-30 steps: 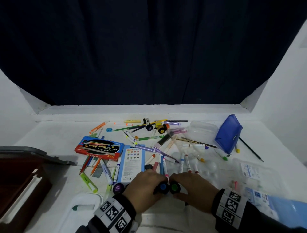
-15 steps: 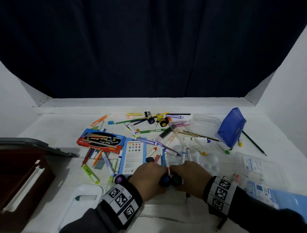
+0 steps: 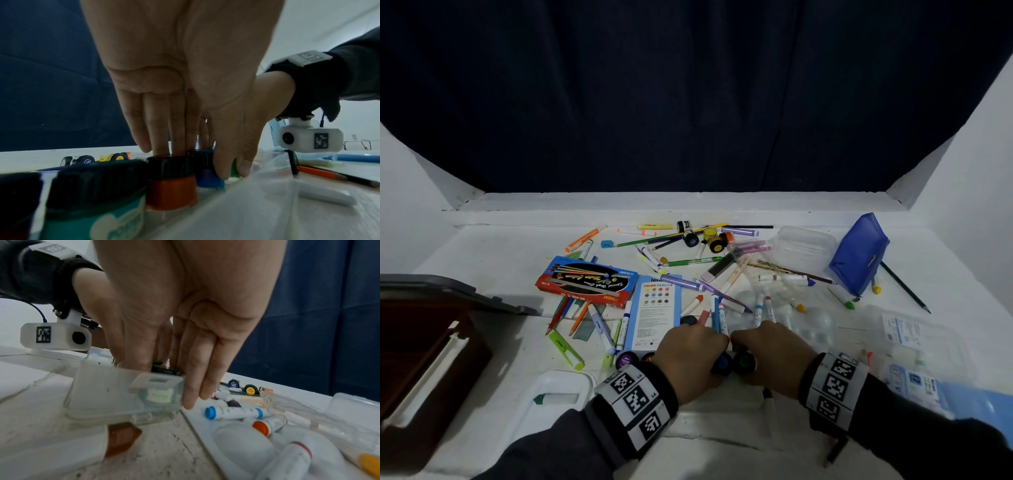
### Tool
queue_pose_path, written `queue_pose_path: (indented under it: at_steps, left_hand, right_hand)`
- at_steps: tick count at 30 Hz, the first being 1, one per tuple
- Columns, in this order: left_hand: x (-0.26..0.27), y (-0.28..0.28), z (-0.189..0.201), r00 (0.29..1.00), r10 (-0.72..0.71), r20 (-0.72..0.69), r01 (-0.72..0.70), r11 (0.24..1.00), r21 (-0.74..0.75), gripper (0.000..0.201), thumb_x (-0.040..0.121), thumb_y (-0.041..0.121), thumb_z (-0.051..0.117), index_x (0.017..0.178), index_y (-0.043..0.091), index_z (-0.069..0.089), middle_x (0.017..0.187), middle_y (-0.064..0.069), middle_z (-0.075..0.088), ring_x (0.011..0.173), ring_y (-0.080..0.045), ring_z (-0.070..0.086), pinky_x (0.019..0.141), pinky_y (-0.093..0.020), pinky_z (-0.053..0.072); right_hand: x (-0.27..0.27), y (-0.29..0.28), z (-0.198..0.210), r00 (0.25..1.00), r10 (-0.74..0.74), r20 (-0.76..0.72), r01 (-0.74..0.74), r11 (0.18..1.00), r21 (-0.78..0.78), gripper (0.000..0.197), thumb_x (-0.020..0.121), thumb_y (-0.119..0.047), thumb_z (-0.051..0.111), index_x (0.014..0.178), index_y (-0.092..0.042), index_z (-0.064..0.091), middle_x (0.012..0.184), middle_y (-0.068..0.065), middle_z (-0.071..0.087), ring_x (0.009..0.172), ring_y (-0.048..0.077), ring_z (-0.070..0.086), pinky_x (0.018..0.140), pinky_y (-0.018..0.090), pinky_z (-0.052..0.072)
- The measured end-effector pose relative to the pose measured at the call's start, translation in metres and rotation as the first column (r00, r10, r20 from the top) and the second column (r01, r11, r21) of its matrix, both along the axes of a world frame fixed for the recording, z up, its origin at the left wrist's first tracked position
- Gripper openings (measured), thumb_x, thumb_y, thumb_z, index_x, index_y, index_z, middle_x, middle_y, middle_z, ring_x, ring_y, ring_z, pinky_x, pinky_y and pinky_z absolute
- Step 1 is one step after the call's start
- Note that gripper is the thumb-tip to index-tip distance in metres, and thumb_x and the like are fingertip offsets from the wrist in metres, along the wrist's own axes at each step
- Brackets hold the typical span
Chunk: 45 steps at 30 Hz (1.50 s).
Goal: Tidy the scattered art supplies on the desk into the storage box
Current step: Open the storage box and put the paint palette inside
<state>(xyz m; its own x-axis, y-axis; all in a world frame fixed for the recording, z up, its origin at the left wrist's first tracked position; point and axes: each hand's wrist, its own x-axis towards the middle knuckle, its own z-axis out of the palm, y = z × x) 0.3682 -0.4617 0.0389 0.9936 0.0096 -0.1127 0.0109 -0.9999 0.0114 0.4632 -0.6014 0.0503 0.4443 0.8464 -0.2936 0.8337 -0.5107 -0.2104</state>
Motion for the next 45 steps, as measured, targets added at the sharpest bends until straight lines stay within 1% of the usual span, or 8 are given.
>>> queue_pose_path:
  at_steps: [6,12,16,22,31,35,40,45]
  left_hand:
    - [-0.001,0.012,0.005,0.998,0.057,-0.021,-0.059,0.989,-0.138,0.037,0.086,0.047,0.067,0.116,0.025,0.066,0.111,-0.001,0.065,0.102,-0.020,0.061,0.073,-0.025,0.038]
    - [-0.006,0.036,0.026,0.987,0.143,0.073,-0.105,0.917,-0.385,0.044,0.085,0.055,0.067,0.124,0.035,0.062,0.110,0.012,0.068,0.094,-0.009,0.062,0.082,-0.031,0.052]
    - [0.004,0.057,0.045,0.959,0.211,0.189,-0.089,0.859,-0.504,0.036,0.089,0.055,0.062,0.122,0.039,0.060,0.095,0.017,0.067,0.081,-0.001,0.063,0.078,-0.030,0.055]
    - [0.048,0.097,0.060,0.914,0.323,0.245,-0.111,0.781,-0.615,0.033,0.091,0.048,0.062,0.123,0.039,0.059,0.090,0.013,0.065,0.081,0.000,0.062,0.073,-0.019,0.050]
    - [0.147,0.158,0.025,0.943,0.294,0.154,-0.191,0.860,-0.472,0.036,0.095,0.032,0.061,0.129,0.021,0.057,0.120,-0.005,0.059,0.109,-0.022,0.057,0.091,-0.032,0.046]
    - [0.175,0.175,0.002,0.966,0.252,0.053,-0.214,0.901,-0.377,0.047,0.094,0.029,0.059,0.139,0.020,0.050,0.135,-0.003,0.054,0.120,-0.024,0.052,0.103,-0.039,0.043]
    - [0.199,0.186,-0.012,0.979,0.201,-0.015,-0.195,0.927,-0.321,0.030,0.095,0.020,0.054,0.124,0.015,0.059,0.126,-0.007,0.056,0.112,-0.029,0.057,0.095,-0.038,0.047]
    - [0.210,0.186,-0.021,0.979,0.202,-0.036,-0.204,0.948,-0.245,0.035,0.095,0.017,0.055,0.129,0.018,0.058,0.126,-0.007,0.042,0.105,-0.032,0.059,0.090,-0.038,0.048]
  right_hand:
    - [0.003,-0.002,0.000,1.000,-0.026,-0.018,0.026,1.000,-0.010,0.041,0.080,-0.041,0.073,0.115,-0.028,0.056,0.112,0.002,0.064,0.102,0.020,0.060,0.088,0.033,0.051]
    - [0.013,-0.005,-0.002,1.000,0.001,-0.029,-0.001,1.000,-0.016,0.052,0.082,-0.053,0.066,0.127,-0.033,0.051,0.120,-0.002,0.061,0.109,0.018,0.058,0.088,0.031,0.048]
    - [0.029,0.001,0.008,1.000,-0.024,0.010,0.023,0.991,0.129,0.053,0.087,-0.063,0.053,0.133,-0.039,0.045,0.131,-0.008,0.057,0.117,0.015,0.054,0.096,0.035,0.047]
    - [0.072,0.033,0.030,0.993,-0.097,0.068,0.062,0.916,0.395,0.032,0.092,-0.046,0.055,0.122,-0.034,0.056,0.118,-0.011,0.064,0.103,0.012,0.061,0.088,0.032,0.050]
    - [0.152,0.110,0.011,0.978,-0.200,0.068,0.160,0.912,0.376,0.005,0.088,-0.026,0.049,0.083,-0.027,0.049,0.086,-0.003,0.059,0.080,0.022,0.055,0.068,0.032,0.048]
    - [0.178,0.137,-0.005,0.979,-0.184,0.091,0.153,0.949,0.277,0.021,0.086,-0.029,0.047,0.100,-0.023,0.062,0.104,0.003,0.065,0.096,0.025,0.061,0.077,0.039,0.054]
    - [0.198,0.160,-0.023,0.986,-0.093,0.136,0.071,0.985,0.159,0.022,0.089,-0.024,0.047,0.109,-0.022,0.057,0.115,0.004,0.059,0.111,0.027,0.054,0.085,0.036,0.050]
    - [0.201,0.173,-0.029,0.968,-0.065,0.242,0.071,0.997,-0.015,0.036,0.088,-0.013,0.053,0.124,-0.018,0.048,0.132,0.010,0.044,0.128,0.034,0.036,0.102,0.051,0.040]
